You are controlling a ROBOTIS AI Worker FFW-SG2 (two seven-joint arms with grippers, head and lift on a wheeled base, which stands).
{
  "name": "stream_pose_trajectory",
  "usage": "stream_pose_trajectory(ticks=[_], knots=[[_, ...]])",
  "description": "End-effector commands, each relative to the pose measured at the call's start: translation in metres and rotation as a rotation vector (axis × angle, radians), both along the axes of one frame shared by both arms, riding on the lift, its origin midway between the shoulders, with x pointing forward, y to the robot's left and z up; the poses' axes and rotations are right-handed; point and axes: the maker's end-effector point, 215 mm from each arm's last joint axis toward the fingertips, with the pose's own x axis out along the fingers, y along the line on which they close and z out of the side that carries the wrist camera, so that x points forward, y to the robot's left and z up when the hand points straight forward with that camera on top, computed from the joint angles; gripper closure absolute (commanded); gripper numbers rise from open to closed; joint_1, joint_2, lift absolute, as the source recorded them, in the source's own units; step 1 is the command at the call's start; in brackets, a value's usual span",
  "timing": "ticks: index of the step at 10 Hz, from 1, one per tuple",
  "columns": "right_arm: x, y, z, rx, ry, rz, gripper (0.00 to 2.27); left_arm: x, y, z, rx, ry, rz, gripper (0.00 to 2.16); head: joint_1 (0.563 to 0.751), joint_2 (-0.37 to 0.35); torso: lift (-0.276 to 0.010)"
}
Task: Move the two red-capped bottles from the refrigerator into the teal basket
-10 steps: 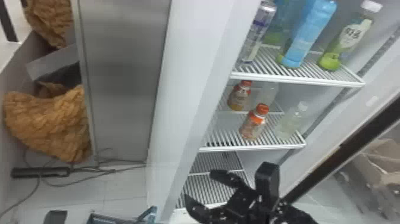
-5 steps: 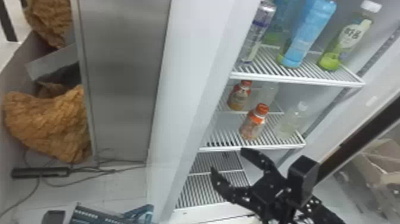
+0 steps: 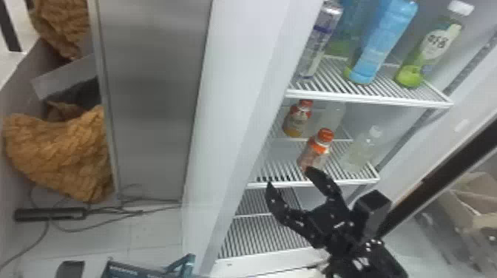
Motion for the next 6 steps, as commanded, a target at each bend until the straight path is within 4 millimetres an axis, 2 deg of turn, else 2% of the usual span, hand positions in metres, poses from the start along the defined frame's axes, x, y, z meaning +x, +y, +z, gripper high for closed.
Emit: stream_pose_trajectory(ticks=[1, 3, 6], knots=[[0.022, -0.004, -0.013, 0.021, -0.025, -0.019, 0.12, 0.0, -0.005, 0.001, -0.015, 0.001, -0.003, 1.17, 0.695, -0.35, -0.224], [0.045, -0.002, -0.03, 0.066, -0.022, -0.02, 0.12, 0.0, -0.009, 0.003, -0.021, -0.002, -0.014, 1.17, 0.695, -0.35, -0.224], [0.079, -0.015, -0.039, 0.055, -0.036, -0.041, 0.12, 0.0, -0.013, 0.004, -0.028, -0.002, -0.017, 1.17, 0.695, -0.35, -0.224]])
